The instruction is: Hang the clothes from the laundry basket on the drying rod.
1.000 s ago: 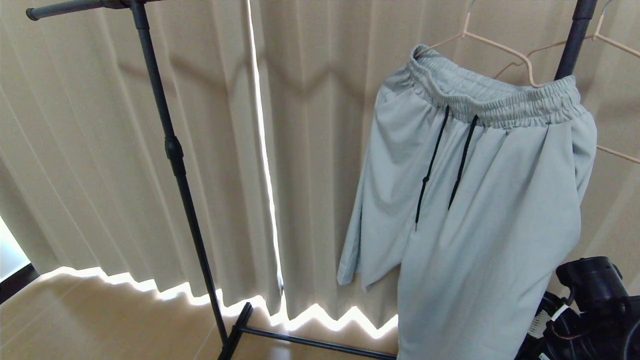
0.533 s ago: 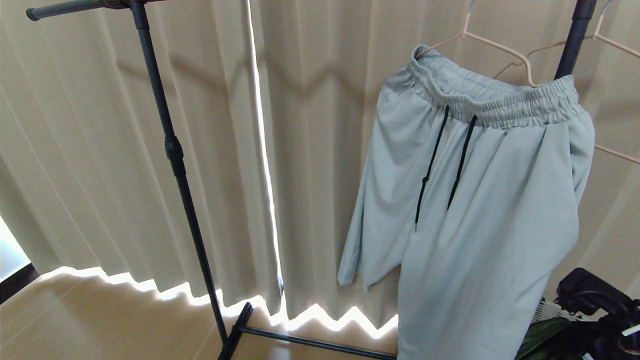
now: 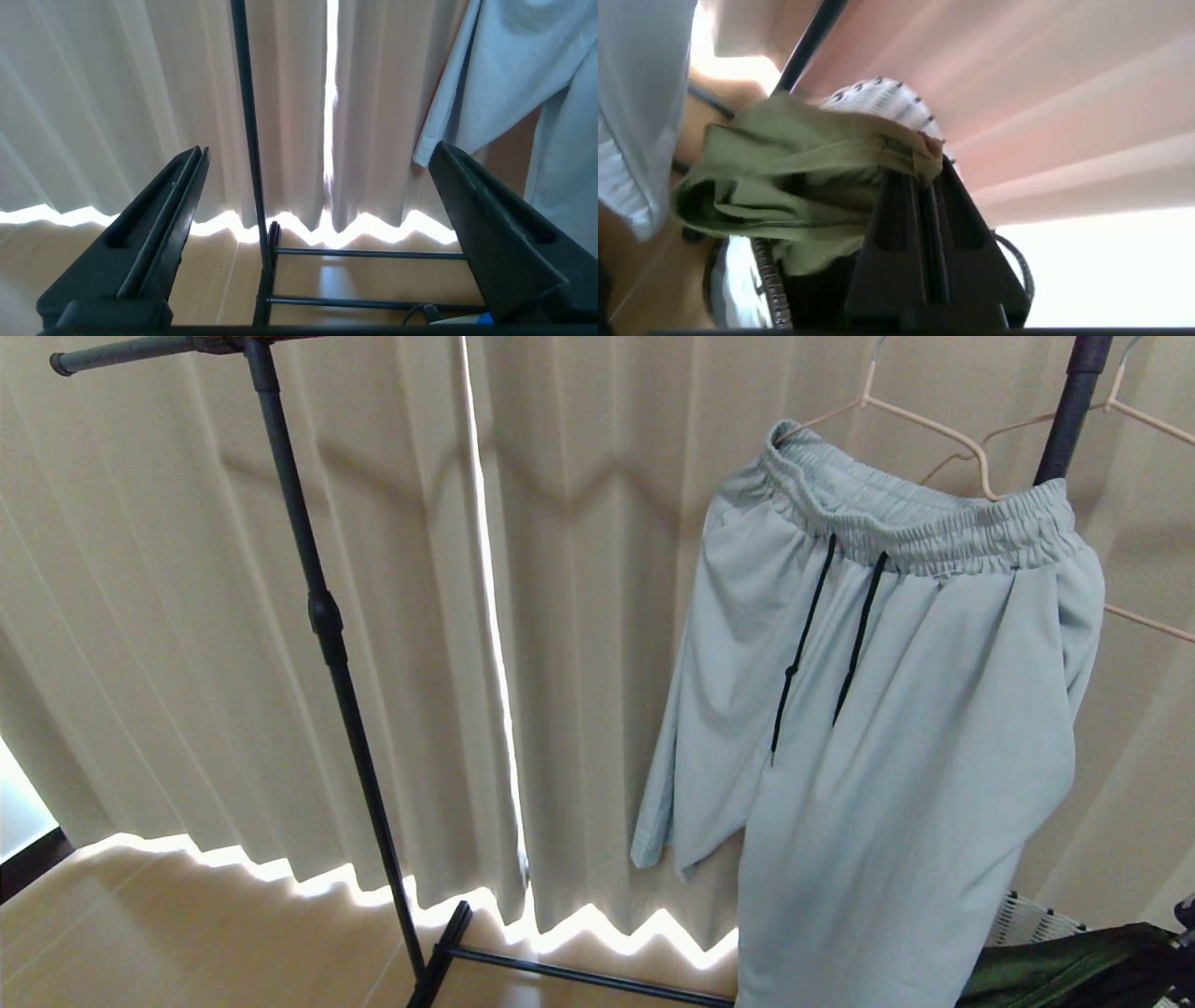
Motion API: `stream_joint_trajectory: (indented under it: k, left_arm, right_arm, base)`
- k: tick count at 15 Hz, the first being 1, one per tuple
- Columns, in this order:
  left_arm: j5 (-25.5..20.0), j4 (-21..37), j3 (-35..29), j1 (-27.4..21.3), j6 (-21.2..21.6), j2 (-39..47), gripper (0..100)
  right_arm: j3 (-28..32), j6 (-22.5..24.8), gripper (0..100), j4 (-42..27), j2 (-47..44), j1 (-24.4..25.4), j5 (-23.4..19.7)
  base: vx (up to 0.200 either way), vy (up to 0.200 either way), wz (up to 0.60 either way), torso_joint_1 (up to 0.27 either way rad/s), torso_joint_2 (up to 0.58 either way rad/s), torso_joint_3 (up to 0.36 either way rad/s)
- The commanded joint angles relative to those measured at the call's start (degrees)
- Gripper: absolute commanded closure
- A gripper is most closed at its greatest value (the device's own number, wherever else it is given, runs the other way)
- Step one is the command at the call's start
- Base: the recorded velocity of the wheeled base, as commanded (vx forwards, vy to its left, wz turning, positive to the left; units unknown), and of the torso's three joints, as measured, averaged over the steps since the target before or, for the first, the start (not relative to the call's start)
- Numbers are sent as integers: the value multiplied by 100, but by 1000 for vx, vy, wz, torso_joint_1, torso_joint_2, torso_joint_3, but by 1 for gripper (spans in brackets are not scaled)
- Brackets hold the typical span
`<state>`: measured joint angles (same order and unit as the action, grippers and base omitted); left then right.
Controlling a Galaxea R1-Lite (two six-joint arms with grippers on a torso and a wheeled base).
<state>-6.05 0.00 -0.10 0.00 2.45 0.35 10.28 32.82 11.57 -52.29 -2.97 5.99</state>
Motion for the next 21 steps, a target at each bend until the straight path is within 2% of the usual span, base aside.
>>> stream_joint_trajectory:
  k: [1, 4, 8, 12, 14, 21]
  left_arm:
    - [-2, 0, 1, 0, 1, 9, 0]
    - [-2, 0, 1, 0, 1, 9, 0]
    - [-2, 0, 1, 0, 10, 9, 0]
    - [25, 0, 1, 0, 1, 9, 0]
    - [33, 0, 1, 0, -8, 9, 0]
    - [42, 0, 1, 0, 10, 9, 0]
  right_arm:
    - [1, -3, 100, 3, 166, -10, -1]
    - [-8, -39, 100, 12, 201, -54, -10]
    - [-78, -162, 100, 3, 201, -80, -54]
    - [-61, -645, 100, 56, 315, -80, -502]
    - [-61, -671, 100, 56, 395, -80, -651]
    - [-35, -671, 100, 65, 456, -80, -660]
  base:
    - [0, 0, -600, 2, 2, 2]
    - [0, 0, -600, 2, 1, 4]
    - [0, 0, 0, 0, 0, 0]
    - [0, 0, 0, 0, 0, 0]
    - [-200, 0, 0, 5, 2, 2]
    - [-200, 0, 0, 2, 2, 2]
